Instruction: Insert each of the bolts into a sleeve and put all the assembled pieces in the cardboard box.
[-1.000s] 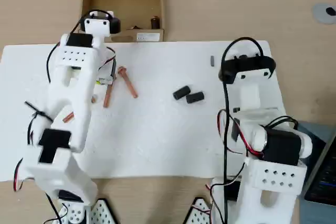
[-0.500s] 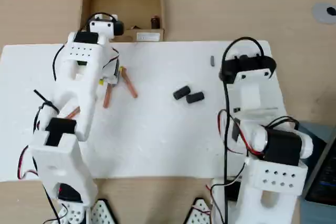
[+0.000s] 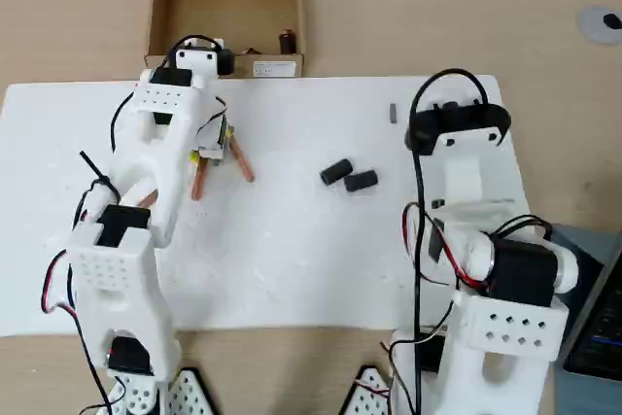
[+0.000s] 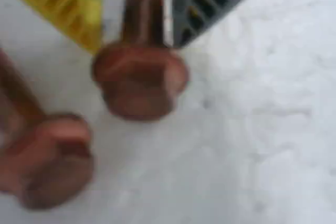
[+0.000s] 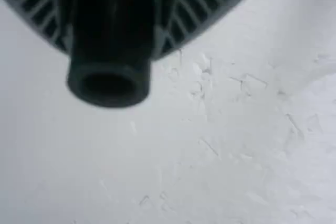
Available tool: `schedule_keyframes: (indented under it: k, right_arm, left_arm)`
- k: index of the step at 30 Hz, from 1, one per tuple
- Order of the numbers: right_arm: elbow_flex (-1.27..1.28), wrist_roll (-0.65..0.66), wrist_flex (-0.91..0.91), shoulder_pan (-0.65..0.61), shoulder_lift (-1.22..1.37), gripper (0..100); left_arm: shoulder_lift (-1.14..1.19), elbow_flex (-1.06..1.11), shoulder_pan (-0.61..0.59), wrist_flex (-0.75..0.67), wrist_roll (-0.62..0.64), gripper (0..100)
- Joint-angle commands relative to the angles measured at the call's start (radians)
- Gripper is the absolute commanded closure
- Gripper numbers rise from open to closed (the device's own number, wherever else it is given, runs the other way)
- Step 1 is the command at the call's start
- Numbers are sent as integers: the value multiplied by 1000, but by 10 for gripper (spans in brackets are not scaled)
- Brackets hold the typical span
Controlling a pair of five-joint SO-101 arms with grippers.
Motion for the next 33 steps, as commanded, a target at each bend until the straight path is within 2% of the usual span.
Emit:
schedule_keyframes:
  k: [1, 9, 15, 23, 28, 33]
  right_arm:
    - [2, 0, -23, 10, -15, 988]
    - [-2, 0, -23, 8, -19, 988]
    - [-5, 0, -21, 12, -21, 988]
    - [-125, 0, 44, 12, -22, 988]
    - [-142, -6, 40, 13, -62, 988]
    - [-58, -6, -72, 13, -200, 989]
  left_arm:
    - [28, -37, 0, -23, 0, 999]
    - [1, -58, 2, 32, 5, 995]
    - [-104, -166, 9, 186, 167, 995]
    - [-277, -250, 9, 431, 181, 995]
    - [-484, -158, 9, 433, 184, 995]
    - [-694, -6, 5, 379, 221, 995]
